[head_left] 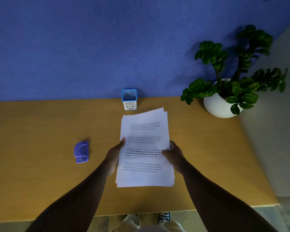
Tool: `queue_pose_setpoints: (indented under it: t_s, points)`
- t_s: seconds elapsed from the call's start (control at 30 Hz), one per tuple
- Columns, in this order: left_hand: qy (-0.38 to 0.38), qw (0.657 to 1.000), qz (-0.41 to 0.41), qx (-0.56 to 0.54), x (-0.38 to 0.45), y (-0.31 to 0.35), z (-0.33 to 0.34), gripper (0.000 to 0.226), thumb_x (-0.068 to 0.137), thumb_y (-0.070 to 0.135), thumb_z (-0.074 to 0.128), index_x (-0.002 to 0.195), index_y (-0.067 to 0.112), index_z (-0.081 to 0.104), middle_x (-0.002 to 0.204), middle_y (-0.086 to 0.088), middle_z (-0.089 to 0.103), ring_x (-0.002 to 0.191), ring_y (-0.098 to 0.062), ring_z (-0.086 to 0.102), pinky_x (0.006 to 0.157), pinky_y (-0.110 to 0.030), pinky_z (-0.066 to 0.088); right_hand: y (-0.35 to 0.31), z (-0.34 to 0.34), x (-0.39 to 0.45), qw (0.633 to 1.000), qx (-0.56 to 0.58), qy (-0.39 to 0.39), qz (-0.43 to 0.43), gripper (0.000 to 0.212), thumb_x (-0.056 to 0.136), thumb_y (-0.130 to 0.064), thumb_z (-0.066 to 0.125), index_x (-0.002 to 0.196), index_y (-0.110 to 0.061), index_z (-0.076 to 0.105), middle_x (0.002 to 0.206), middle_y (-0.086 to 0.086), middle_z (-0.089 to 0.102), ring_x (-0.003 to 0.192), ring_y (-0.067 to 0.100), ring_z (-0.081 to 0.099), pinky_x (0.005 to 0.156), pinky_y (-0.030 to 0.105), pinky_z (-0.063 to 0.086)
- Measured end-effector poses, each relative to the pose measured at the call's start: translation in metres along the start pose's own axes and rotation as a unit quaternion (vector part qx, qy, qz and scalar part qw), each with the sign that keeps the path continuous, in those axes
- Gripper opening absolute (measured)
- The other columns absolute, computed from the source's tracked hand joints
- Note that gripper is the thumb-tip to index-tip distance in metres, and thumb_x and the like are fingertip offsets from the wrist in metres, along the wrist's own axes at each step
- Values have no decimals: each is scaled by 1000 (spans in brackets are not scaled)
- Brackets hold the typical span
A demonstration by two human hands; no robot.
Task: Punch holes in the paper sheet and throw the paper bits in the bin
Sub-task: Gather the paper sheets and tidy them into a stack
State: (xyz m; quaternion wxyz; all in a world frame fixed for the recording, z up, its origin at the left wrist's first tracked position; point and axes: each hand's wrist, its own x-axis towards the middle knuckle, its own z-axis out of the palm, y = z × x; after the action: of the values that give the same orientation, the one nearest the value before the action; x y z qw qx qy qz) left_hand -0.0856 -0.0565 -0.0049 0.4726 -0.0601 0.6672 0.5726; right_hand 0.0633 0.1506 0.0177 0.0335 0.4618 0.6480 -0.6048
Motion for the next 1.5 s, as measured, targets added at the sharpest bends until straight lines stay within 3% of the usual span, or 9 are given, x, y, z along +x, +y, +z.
queue_pose_setpoints:
  t_s: [0.1, 0.23, 0.43, 0.67, 1.03, 1.13, 1.33, 1.5]
  points:
    - [-11, 999, 32, 27, 1, 4, 3, 50, 78, 44, 79, 120, 18, 69, 114, -4, 76, 104, -25, 73, 97, -47, 54, -2, -1, 0, 1000, 14, -14, -5, 36, 82, -4, 60, 114, -20, 56, 104, -1, 66, 93, 18, 63, 77, 34, 57]
    - [18, 997, 62, 35, 2, 17, 13, 38, 81, 24, 81, 115, 13, 71, 109, -4, 77, 105, -27, 71, 97, -47, 54, -16, -2, 2, 998, 48, -27, -16, 34, 80, -4, 64, 109, -22, 61, 107, -1, 69, 100, 22, 64, 87, 39, 55]
    - [59, 982, 174, 37, -4, 51, 25, 21, 82, 24, 80, 102, 24, 73, 98, 7, 78, 89, -9, 75, 68, -21, 58, -58, -6, 5, 992, 27, 7, -122, 38, 82, -4, 59, 116, -20, 59, 103, -3, 66, 94, 17, 63, 77, 31, 56]
    - [97, 958, 270, 14, -14, 82, 39, 21, 84, 12, 79, 98, 27, 73, 92, 14, 77, 84, -1, 74, 66, -13, 56, -79, -11, 3, 972, 18, 96, -215, 36, 84, -7, 62, 118, -17, 59, 100, -7, 65, 87, 11, 61, 66, 16, 47]
    - [77, 959, 271, 26, -18, 63, 39, 31, 80, 6, 80, 110, 11, 73, 103, 3, 77, 89, -11, 75, 66, -17, 57, -47, -15, -3, 968, -39, 112, -219, 36, 85, -11, 63, 120, -14, 56, 108, -1, 67, 89, 17, 64, 60, 12, 47]
    - [71, 964, 256, 14, -17, 57, 39, 27, 80, 4, 80, 105, 13, 73, 104, -2, 76, 94, -18, 74, 68, -20, 58, -41, -14, -4, 967, -50, 108, -224, 35, 88, -10, 60, 122, -12, 56, 109, 1, 67, 89, 18, 65, 58, 10, 47]
    - [65, 959, 276, 2, -23, 57, 42, 26, 80, 7, 81, 104, 16, 75, 103, 1, 78, 91, -13, 75, 70, -22, 60, -41, -9, -11, 958, -38, 129, -255, 34, 88, -7, 60, 122, -11, 55, 109, 1, 65, 90, 17, 62, 57, 4, 46]
    - [67, 961, 268, 29, -22, 47, 35, 27, 78, 9, 83, 102, 18, 74, 98, 4, 78, 88, -12, 75, 65, -18, 57, -32, -9, -13, 961, -55, 116, -244, 38, 88, -9, 62, 125, -12, 54, 112, 1, 66, 90, 15, 62, 61, 7, 47]
